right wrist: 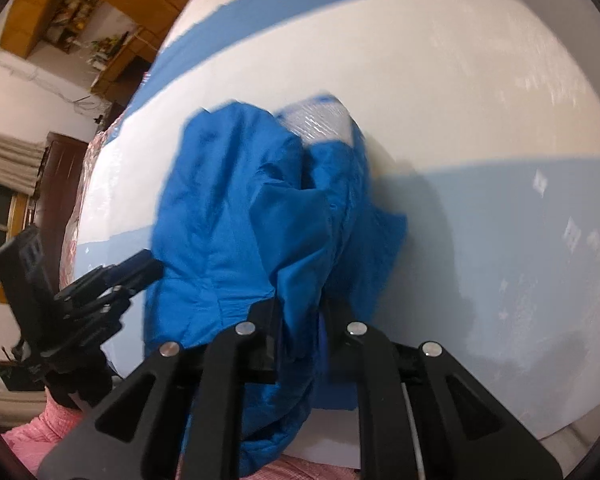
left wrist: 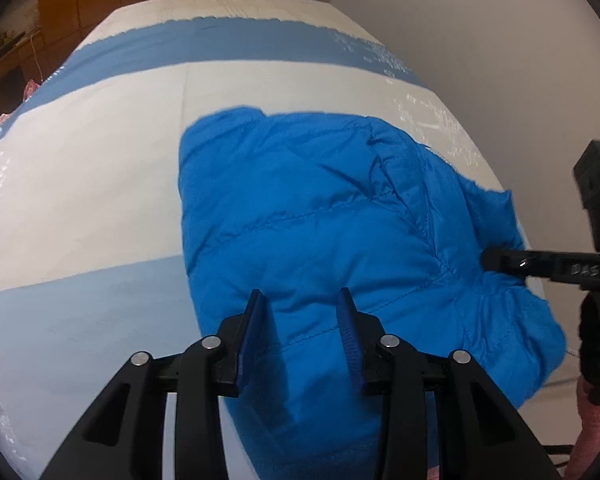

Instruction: Fold large clothes

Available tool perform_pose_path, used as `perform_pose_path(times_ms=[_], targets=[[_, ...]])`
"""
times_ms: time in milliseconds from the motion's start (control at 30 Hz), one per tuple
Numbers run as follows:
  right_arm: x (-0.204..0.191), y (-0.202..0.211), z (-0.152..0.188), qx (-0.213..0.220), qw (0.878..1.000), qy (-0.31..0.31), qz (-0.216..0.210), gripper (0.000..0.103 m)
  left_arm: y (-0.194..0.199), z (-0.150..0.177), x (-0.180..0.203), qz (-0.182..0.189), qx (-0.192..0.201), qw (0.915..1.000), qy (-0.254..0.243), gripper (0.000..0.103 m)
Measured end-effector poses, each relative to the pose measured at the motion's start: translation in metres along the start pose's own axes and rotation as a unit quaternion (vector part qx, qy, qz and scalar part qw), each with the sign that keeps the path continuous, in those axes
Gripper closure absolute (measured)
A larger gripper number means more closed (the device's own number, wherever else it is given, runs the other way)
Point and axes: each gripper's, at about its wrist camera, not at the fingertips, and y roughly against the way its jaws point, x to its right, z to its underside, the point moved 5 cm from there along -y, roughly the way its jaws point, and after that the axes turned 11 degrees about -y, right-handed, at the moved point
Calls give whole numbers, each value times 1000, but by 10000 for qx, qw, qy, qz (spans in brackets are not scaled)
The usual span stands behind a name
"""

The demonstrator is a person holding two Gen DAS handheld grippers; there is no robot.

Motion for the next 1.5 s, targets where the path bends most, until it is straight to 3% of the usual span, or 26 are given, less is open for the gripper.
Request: perform_pose_path(times_ms=[233,367,467,533,633,767,867,1033,1300,1400,1500], targets=[[26,-30,4,-112,9990,-334,-291,86,-15,11,7,-134,-57,9998,-150,65],[8,-7,5,54,9998,46,168,77,-1,8,1,-184,-151,9997,-5,66],[-19,34,13,668,9918,727,806,77,22,13,2,-348,10,9994,68,66],[-40,51,19,800,9889,1055,670,77,35,17,2,-387,69,9992,103,66],[-74,47,34,470,9880,1455,212,77,40,22,7,-446,101,9989,43,66],[-91,19,48,168,9842,1728,333,81,29,28,16,-415,4,9991,-70,66],[-75,3,59,35,9843,1646,634,86,20,35,23,-365,-79,9992,-159,66],[-40,-16,72,-149,9919,1065,675,103,12,43,27,-231,-112,9994,-223,65],[-12,-52,89,7,9989,306,363,103,-7,54,31,-206,-60,9994,-277,65],[-14,-48,87,-44,9989,307,352,103,-5,54,28,-142,-55,9998,-161,65],[-24,-18,78,17,9984,457,333,102,10,48,18,-78,-31,9999,58,68]])
